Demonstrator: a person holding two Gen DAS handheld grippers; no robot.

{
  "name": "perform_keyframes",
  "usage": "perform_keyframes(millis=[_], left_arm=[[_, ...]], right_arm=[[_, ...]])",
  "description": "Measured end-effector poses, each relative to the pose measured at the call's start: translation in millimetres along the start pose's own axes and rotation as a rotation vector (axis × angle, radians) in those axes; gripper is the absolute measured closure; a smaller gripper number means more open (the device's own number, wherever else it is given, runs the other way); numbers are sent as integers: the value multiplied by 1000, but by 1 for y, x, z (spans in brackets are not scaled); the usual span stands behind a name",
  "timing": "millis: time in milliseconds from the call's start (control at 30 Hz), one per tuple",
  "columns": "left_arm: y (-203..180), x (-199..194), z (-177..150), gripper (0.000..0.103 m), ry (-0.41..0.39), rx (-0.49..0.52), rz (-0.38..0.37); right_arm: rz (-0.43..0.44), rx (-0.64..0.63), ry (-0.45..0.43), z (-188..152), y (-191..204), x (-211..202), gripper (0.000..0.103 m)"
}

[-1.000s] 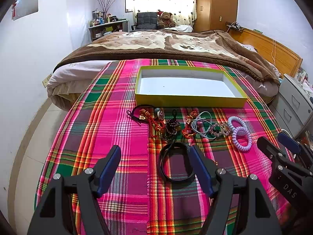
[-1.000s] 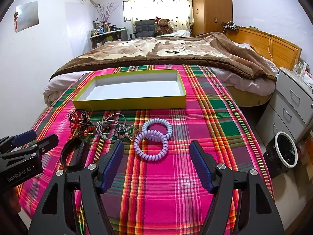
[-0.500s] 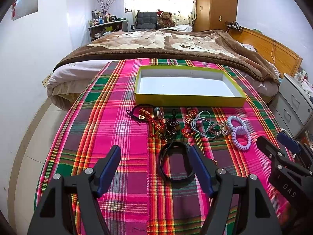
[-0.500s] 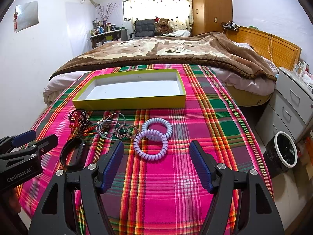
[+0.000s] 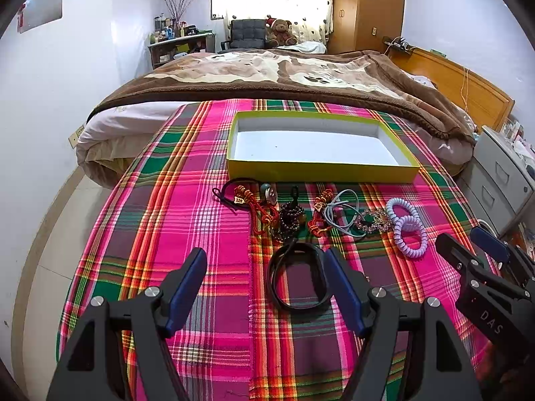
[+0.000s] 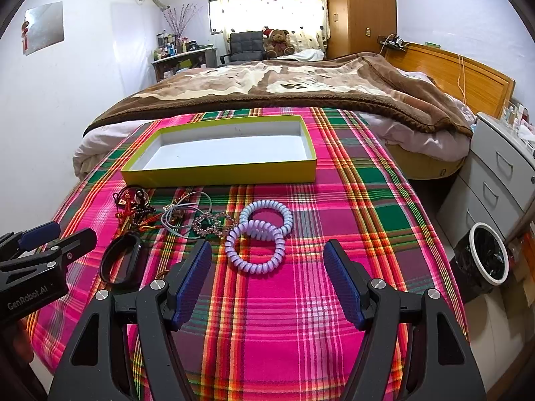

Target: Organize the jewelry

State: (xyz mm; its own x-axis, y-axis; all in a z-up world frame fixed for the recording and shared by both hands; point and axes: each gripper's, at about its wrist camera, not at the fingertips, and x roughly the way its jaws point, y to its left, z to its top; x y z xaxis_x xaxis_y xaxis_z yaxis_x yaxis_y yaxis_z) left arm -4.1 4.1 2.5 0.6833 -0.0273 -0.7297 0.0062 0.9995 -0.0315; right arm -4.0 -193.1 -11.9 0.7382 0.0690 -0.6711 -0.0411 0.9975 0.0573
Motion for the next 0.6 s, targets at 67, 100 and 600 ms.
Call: perform_keyframes(millis=[67, 100, 600], left_arm=[[1, 2, 1, 29, 6, -2, -1], [2, 4, 1, 29, 10, -2, -2], [28, 31, -4, 29, 122, -56, -120]], right_arm=[[-3, 4, 4, 0, -2, 2, 34], [-4, 4, 6, 1, -2, 4, 34], [9, 9, 130, 6, -25, 48, 34]])
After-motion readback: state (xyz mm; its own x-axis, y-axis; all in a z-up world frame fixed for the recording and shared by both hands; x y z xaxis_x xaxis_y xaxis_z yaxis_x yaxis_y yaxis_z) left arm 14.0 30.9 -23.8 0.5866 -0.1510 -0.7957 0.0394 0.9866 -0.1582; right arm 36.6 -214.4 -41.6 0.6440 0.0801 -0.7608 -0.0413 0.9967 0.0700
